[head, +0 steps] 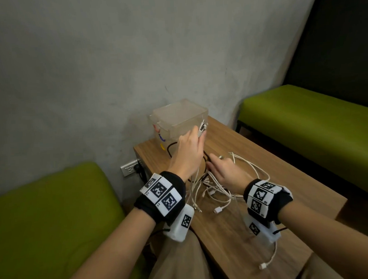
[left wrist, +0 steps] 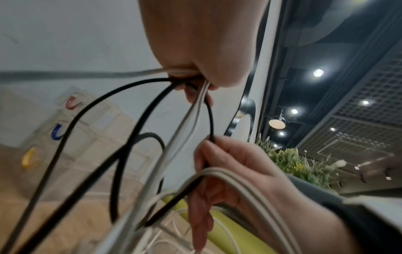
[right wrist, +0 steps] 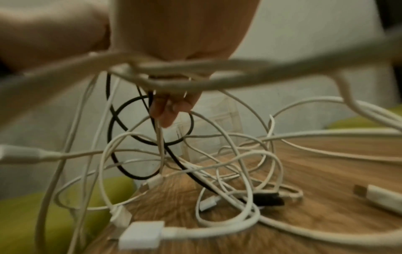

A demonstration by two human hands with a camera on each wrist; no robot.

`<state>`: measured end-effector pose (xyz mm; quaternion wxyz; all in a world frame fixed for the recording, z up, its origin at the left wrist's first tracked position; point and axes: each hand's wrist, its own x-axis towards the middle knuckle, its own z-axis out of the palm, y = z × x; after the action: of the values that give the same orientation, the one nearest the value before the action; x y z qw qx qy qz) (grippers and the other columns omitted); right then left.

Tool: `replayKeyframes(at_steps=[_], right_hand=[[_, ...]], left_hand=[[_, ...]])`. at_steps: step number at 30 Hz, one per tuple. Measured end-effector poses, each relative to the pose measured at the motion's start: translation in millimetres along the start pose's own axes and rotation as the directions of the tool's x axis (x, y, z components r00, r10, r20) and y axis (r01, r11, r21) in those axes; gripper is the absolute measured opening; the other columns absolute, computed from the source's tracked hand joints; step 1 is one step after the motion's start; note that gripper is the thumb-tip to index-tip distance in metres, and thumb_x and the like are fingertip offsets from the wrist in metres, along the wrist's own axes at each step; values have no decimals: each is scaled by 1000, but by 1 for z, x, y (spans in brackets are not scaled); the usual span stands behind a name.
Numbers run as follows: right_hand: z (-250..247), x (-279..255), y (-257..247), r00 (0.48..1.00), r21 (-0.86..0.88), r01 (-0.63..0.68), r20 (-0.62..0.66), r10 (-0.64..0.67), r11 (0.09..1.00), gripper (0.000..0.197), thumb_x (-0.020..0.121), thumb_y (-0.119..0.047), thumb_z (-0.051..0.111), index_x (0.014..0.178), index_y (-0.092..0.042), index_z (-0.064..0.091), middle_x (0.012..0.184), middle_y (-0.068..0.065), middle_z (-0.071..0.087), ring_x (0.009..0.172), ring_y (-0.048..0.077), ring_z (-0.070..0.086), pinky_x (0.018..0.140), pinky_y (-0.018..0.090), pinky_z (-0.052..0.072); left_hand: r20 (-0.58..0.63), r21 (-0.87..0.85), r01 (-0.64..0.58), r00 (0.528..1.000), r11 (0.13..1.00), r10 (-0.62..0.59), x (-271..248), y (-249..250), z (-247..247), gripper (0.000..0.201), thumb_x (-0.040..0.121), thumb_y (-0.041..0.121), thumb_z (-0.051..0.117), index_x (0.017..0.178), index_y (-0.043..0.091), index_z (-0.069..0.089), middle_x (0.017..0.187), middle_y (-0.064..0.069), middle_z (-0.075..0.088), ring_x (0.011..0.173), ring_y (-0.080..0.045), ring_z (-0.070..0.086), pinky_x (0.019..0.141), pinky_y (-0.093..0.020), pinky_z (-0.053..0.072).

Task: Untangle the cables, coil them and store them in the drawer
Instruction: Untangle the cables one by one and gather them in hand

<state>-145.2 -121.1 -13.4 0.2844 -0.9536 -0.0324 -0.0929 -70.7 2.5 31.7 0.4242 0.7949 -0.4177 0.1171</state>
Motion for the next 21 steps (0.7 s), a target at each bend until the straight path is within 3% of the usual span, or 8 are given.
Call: replayKeyframes(at_steps=[3,5,6,11,13,16,19,21], right_hand=[[-1,2,-3,997,-4,-62,-35,62,998,10,96,-12,39,90,-10,46,73,16,61,57,23,51,56,34,42],[-2,4,1,996,46,-66,-55,68,997,16,90,-1,45,84,-16,47,73,9,60,60,19,52,57,27,41],[-3,6,3,995,65,-83,-57,86,994,19,88,1,47,84,-17,45,72,3,58,60,16,51,55,23,40],[-5,7,6,969,123,-153,-176,174,980,12,94,-8,39,84,-6,45,71,12,59,61,24,54,56,33,39],[-7,8,4,969,125,-145,-185,166,982,15,96,-10,39,83,-6,45,70,12,59,61,27,55,58,35,42],[-8,7,7,963,97,-142,-217,160,985,18,98,-14,37,81,-9,42,64,7,54,54,18,49,52,26,35],[-6,8,8,955,101,-127,-258,149,987,19,97,-15,38,81,-7,44,63,9,54,53,19,49,52,26,36],[-4,10,8,954,94,-117,-266,138,989,19,97,-17,39,80,-10,44,62,2,53,53,14,48,51,24,34]], left_hand=[[17,243,-244,969,939,248,-19,-1,5,25,92,22,36,91,6,55,99,-9,56,97,-18,45,92,-32,28],[81,261,-434,900,862,428,-34,-7,15,22,87,20,41,90,4,56,101,-12,58,101,-19,44,94,-33,29],[123,224,-449,893,865,432,-39,-10,20,23,87,20,40,92,4,56,100,-12,58,100,-20,45,93,-34,32],[143,-111,-151,976,982,166,-38,-18,32,39,93,27,30,89,-4,53,87,-16,52,76,-21,48,69,-36,39],[174,-110,-158,969,981,175,-36,-22,35,40,93,27,30,92,-5,54,89,-17,52,80,-21,49,72,-35,40],[201,-137,-152,963,979,178,-32,-25,35,38,93,26,32,98,-4,56,93,-16,55,86,-20,50,80,-28,40],[152,-221,-120,976,968,156,-31,-26,34,31,95,16,37,100,-7,57,93,-19,58,85,-13,49,77,-14,35],[131,-248,-85,984,965,121,-34,-27,33,29,94,15,38,99,-5,58,93,-18,59,84,-13,51,75,-14,38]])
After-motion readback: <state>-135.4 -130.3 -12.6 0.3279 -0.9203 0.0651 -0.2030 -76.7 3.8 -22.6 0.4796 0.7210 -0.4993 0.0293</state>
